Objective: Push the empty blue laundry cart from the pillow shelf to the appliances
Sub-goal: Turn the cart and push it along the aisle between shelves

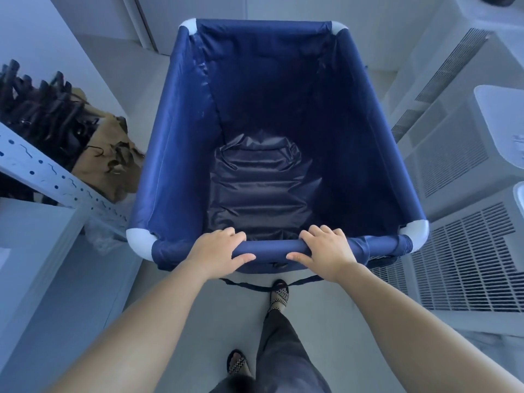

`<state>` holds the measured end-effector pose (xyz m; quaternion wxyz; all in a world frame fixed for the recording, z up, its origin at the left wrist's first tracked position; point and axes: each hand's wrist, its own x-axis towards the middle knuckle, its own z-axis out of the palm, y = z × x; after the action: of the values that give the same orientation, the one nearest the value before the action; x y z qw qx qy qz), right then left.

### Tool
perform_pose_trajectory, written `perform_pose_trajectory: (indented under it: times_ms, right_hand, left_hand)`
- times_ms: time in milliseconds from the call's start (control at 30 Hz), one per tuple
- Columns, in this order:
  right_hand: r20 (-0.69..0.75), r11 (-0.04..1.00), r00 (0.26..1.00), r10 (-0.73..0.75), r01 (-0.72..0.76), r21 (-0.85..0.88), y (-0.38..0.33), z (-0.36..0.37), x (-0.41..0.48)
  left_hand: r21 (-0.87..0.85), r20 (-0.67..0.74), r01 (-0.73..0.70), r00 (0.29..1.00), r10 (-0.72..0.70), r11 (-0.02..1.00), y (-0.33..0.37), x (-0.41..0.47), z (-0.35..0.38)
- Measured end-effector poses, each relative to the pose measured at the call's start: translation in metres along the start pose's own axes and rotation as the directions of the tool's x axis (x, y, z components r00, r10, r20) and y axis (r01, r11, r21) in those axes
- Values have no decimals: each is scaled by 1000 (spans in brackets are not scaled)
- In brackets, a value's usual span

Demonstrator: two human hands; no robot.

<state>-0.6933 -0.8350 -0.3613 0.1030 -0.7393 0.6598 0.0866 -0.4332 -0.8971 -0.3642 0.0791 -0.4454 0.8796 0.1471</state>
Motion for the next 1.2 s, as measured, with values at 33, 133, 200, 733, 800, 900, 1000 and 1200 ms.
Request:
perform_pose_trajectory:
  times_ms: [33,133,200,733,800,900,1000,1200]
  right_hand:
    - [1,1000,1000,-5,5,8,4,-3,11]
    - [7,999,1000,-24,24,25,18,-11,45]
    - [8,999,1000,-30,29,28,25,-17,67]
    - [72,1000,997,11,-9,-23,70,-67,225]
    - [76,999,997,18,-15,-36,73,-70,239]
    - [78,999,996,38,-36,-26,76,-76,262]
    - [69,997,995,74,-72,-33,78,-82,286]
    - [66,984,983,173,-171,-41,83,-96,338]
  left_hand:
    - [-4,2,4,1000,-4,1000,-4,9,-4]
    - [-20,14,20,1000,-19,1000,-17,39,-16]
    - [-32,22,38,999,-37,999,-25,59,-25]
    - [-165,7,316,948,-320,934,-69,195,-77]
    - [-164,34,311,950,-310,936,-80,210,-83]
    - [-145,17,291,956,-292,946,-94,231,-89]
    - [-151,9,278,960,-280,949,-108,255,-99]
    - [-170,54,255,967,-249,952,-140,310,-122]
